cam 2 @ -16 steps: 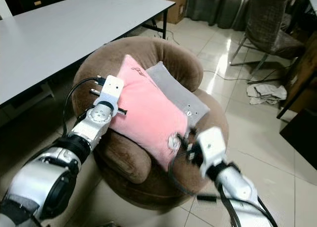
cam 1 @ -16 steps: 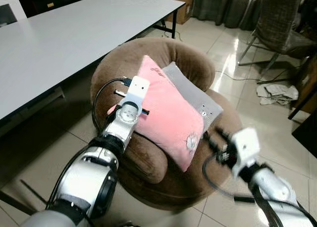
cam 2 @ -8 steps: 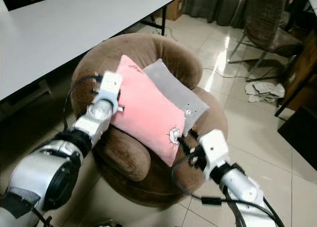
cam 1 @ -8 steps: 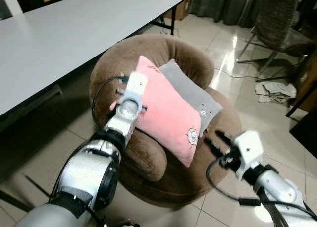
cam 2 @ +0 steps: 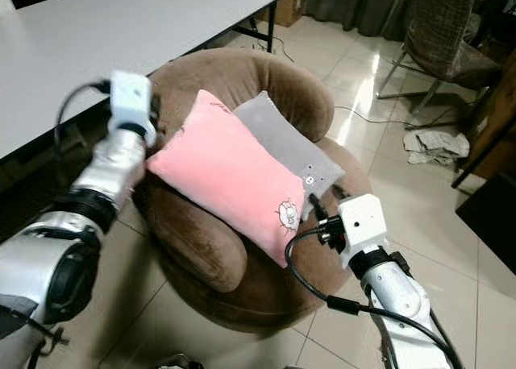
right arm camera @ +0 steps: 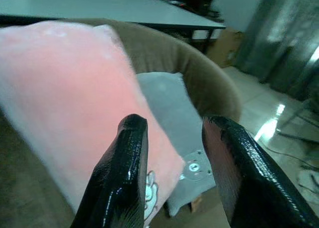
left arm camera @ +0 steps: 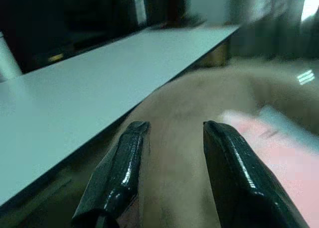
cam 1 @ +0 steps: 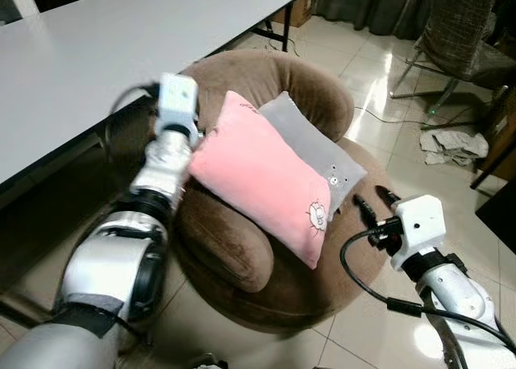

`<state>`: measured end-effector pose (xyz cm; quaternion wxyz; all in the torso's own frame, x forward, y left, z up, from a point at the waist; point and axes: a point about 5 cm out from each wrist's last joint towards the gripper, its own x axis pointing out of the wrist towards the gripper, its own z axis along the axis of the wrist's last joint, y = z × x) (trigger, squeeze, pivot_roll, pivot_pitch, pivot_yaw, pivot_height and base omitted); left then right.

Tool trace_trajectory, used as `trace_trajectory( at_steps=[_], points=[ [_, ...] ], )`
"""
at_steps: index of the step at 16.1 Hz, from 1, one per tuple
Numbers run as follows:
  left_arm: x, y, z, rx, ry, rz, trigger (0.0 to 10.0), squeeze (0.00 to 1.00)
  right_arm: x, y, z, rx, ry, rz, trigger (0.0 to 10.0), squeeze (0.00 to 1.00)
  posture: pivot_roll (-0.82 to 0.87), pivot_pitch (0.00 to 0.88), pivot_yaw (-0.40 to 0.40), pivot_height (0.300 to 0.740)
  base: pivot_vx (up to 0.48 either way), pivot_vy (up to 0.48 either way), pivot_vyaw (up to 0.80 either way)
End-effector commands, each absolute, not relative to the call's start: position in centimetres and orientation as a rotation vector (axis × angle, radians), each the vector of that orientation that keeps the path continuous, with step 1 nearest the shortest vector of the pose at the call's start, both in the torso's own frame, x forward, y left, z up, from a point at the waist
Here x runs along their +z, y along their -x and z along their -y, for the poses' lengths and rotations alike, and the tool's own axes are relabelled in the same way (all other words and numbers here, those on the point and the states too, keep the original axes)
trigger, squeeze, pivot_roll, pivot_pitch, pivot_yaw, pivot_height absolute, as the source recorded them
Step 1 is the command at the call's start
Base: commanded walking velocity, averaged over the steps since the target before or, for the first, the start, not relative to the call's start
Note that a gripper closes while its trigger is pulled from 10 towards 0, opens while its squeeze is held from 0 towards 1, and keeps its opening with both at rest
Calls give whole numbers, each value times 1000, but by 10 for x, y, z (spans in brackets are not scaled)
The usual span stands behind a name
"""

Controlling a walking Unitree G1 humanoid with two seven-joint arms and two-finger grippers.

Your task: Move the pillow to the sofa from floor

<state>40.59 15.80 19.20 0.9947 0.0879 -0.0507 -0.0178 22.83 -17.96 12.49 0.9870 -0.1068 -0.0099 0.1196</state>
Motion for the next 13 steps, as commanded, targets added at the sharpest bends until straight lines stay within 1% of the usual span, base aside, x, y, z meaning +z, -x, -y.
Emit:
trace_trajectory(
  at_steps=[1, 2, 4, 5, 6, 8, 9, 10, 11, 13],
  points=[
    [187, -403, -160, -101, -155, 100, 10000, 0, 127, -227, 179, 220, 207, 34, 10000, 0, -48, 41, 5, 740, 0, 0, 800],
    [185, -396, -160, -173, -163, 133, 10000, 0, 127, -224, 174, 201, 180, 46, 10000, 0, -48, 41, 5, 740, 0, 0, 800],
    [166, -364, -157, -349, -182, 128, 10000, 0, 123, -218, 165, 173, 93, 53, 10000, 0, -29, 43, 4, 740, 0, 0, 800],
    [164, -360, -156, -365, -175, 128, 10000, 0, 122, -217, 164, 172, 86, 52, 10000, 0, -29, 43, 4, 740, 0, 0, 800],
    [147, -336, -157, -410, -169, 83, 10000, 0, 117, -212, 159, 186, 62, 31, 10000, 0, -19, 39, 4, 740, 0, 0, 800],
    [130, -320, -158, -420, -222, 33, 10000, 0, 111, -209, 155, 214, 41, 5, 10000, 0, -14, 35, 4, 740, 0, 0, 800],
    [124, -314, -157, -427, -263, 31, 10000, 0, 109, -208, 155, 213, 39, -4, 10000, 0, -13, 34, 1, 740, 0, 0, 800],
    [116, -306, -156, -432, -282, -10, 10000, 0, 105, -208, 158, 190, 31, -20, 10000, 0, -13, 32, 1, 740, 0, 0, 800],
    [113, -299, -154, -435, -287, -35, 10000, 0, 104, -208, 160, 171, 28, -26, 10000, 0, -14, 27, 1, 740, 0, 0, 800],
    [110, -296, -152, -427, -275, -58, 10000, 0, 104, -208, 160, 170, 23, -25, 10000, 0, -14, 27, 1, 740, 0, 0, 800]
  ],
)
